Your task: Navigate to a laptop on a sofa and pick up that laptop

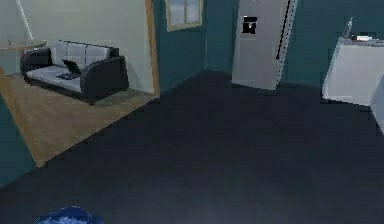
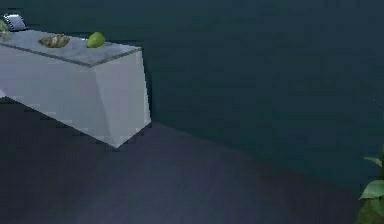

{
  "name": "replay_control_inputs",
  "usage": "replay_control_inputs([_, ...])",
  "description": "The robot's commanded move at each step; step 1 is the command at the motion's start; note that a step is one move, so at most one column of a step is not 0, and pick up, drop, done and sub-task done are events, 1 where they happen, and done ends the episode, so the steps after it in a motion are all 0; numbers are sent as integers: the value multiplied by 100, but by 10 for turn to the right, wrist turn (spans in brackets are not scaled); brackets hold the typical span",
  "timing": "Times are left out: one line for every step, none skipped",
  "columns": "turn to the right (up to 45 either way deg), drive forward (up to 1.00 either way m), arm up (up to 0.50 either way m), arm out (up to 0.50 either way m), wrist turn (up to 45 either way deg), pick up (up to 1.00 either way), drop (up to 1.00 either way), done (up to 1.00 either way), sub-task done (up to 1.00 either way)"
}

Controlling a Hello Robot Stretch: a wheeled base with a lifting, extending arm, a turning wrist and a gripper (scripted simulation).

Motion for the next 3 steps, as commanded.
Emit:
replay_control_inputs([0,45,0,0,0,0,0,0,0])
replay_control_inputs([0,60,0,0,0,0,0,0,0])
replay_control_inputs([-450,0,0,0,0,0,0,0,0])
